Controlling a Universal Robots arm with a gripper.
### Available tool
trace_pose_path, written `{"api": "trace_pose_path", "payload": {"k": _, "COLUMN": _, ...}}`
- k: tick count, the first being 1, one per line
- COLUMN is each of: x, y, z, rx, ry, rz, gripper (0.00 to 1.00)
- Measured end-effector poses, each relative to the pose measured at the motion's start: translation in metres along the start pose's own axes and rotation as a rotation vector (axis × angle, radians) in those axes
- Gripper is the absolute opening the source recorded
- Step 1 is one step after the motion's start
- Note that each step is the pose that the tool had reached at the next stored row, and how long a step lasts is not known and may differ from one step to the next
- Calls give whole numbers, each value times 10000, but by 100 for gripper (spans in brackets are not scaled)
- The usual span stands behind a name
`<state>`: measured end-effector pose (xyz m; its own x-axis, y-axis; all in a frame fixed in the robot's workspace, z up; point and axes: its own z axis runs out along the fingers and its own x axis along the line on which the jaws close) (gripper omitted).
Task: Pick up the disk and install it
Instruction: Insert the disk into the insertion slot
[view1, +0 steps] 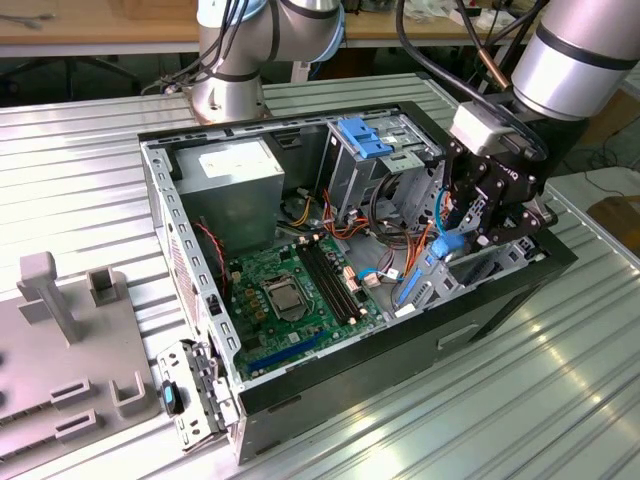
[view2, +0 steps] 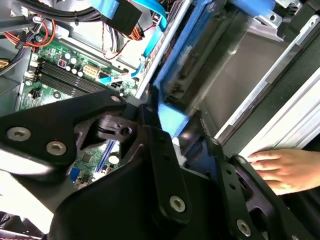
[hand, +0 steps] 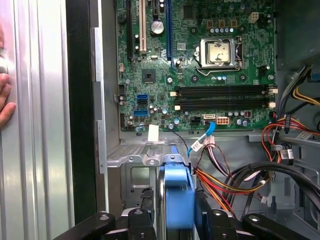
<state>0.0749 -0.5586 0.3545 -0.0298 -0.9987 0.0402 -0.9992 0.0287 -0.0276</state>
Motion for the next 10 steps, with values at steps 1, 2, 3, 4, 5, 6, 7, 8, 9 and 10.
{"api": "trace_pose_path", "payload": {"k": 1, "x": 0, "y": 1, "z": 0, "rx": -1, "ry": 0, "rz": 2, "gripper": 44}}
{"api": "trace_pose_path", "payload": {"k": 2, "x": 0, "y": 1, "z": -1, "rx": 0, "ry": 0, "rz": 3, "gripper": 44}}
{"api": "trace_pose_path", "payload": {"k": 3, "x": 0, "y": 1, "z": -1, "rx": 0, "ry": 1, "rz": 2, "gripper": 44}}
{"api": "trace_pose_path", "payload": {"k": 4, "x": 0, "y": 1, "z": -1, "rx": 0, "ry": 0, "rz": 3, "gripper": 44}}
{"api": "trace_pose_path", "payload": {"k": 5, "x": 0, "y": 1, "z": -1, "rx": 0, "ry": 0, "rz": 3, "gripper": 44}}
{"api": "trace_pose_path", "payload": {"k": 6, "x": 0, "y": 1, "z": -1, "rx": 0, "ry": -1, "rz": 3, "gripper": 44}}
{"api": "trace_pose_path", "payload": {"k": 7, "x": 0, "y": 1, "z": -1, "rx": 0, "ry": -1, "rz": 3, "gripper": 44}}
{"api": "trace_pose_path", "payload": {"k": 8, "x": 0, "y": 1, "z": -1, "rx": -1, "ry": -1, "rz": 3, "gripper": 44}}
{"api": "trace_pose_path", "payload": {"k": 9, "x": 0, "y": 1, "z": -1, "rx": -1, "ry": -1, "rz": 3, "gripper": 44}}
{"api": "trace_pose_path", "payload": {"k": 10, "x": 0, "y": 1, "z": -1, "rx": 0, "ry": -2, "rz": 3, "gripper": 44}}
